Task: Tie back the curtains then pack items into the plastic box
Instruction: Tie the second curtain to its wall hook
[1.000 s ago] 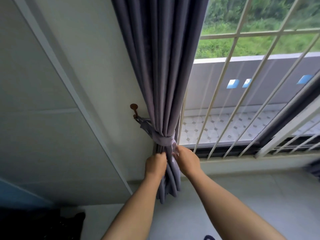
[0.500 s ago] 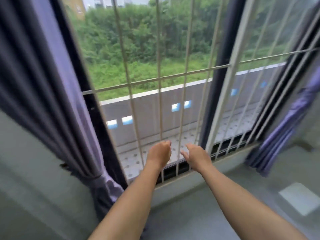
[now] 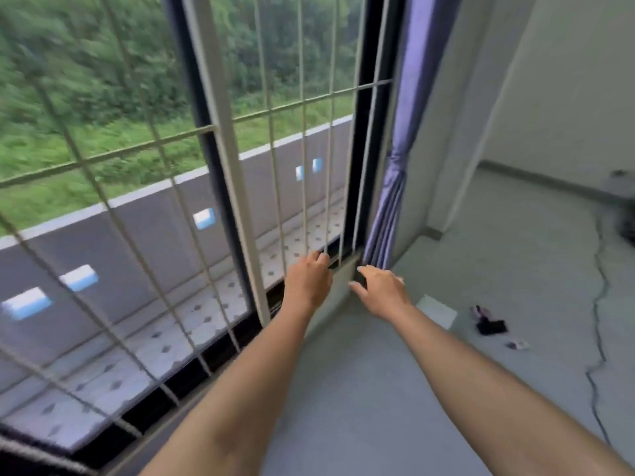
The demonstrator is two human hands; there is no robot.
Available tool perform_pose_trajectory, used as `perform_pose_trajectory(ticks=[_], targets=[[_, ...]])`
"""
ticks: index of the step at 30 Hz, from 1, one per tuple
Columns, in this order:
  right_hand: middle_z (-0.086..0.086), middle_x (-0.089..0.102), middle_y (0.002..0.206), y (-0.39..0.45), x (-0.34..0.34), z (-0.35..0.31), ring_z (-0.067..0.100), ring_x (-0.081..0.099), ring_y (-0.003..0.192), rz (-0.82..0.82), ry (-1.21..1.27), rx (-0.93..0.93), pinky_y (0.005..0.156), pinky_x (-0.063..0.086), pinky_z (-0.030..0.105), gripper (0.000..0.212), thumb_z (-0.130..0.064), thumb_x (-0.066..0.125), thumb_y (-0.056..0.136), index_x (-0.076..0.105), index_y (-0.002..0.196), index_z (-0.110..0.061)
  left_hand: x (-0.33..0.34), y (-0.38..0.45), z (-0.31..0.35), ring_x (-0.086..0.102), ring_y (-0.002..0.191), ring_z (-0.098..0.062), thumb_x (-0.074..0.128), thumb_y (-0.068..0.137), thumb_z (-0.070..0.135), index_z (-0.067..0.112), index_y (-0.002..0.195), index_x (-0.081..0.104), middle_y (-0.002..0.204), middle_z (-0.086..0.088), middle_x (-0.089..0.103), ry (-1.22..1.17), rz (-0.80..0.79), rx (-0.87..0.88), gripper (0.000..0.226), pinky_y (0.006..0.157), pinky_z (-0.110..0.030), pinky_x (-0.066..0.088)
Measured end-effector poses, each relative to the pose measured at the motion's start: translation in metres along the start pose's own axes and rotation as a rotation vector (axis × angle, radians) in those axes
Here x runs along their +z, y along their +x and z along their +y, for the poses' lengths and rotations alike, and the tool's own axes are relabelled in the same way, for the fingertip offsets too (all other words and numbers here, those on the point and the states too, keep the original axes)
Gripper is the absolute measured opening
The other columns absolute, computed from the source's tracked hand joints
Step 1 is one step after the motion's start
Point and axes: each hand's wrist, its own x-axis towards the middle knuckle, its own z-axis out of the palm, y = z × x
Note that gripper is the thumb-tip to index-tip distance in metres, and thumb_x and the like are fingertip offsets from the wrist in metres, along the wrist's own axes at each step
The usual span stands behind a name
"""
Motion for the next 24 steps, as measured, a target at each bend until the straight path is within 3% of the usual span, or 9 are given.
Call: perform_pose_trajectory(ticks=[6, 17, 24], targets=[[0.003, 0.052, 0.139, 0.029, -0.003, 0.105, 0.030, 0.048, 0.125, -0.051, 0.020, 0.134, 0.098, 0.039, 0.042, 0.050, -0.050, 0.044, 0.095, 0.048, 0.136, -0.021, 0.071, 0.064, 0.065, 0.055, 0.110, -0.033, 0.051, 0.091, 0.026, 0.009, 0.113, 0.058, 0.117, -0.010, 0.061, -0.007, -0.077, 0.062, 0.029, 0.089, -0.040, 0.042], [-0.002, 0.044, 0.147, 0.179, -0.004, 0.297, 0.027, 0.042, 0.132, -0.161, 0.082, 0.232, 0.104, 0.037, 0.040, 0.055, -0.051, 0.042, 0.096, 0.041, 0.143, -0.023, 0.205, 0.261, 0.156, 0.057, 0.105, -0.031, 0.049, 0.089, 0.022, 0.013, 0.106, 0.059, 0.113, -0.006, 0.062, -0.007, -0.141, 0.015, 0.021, 0.082, -0.038, 0.043], [-0.001, 0.045, 0.146, 0.249, -0.003, 0.402, 0.030, 0.042, 0.130, -0.242, 0.089, 0.200, 0.103, 0.038, 0.040, 0.055, -0.051, 0.043, 0.096, 0.040, 0.144, -0.023, 0.267, 0.343, 0.223, 0.057, 0.104, -0.033, 0.051, 0.087, 0.022, 0.011, 0.101, 0.058, 0.111, -0.008, 0.061, -0.008, -0.171, -0.031, 0.019, 0.082, -0.038, 0.042]])
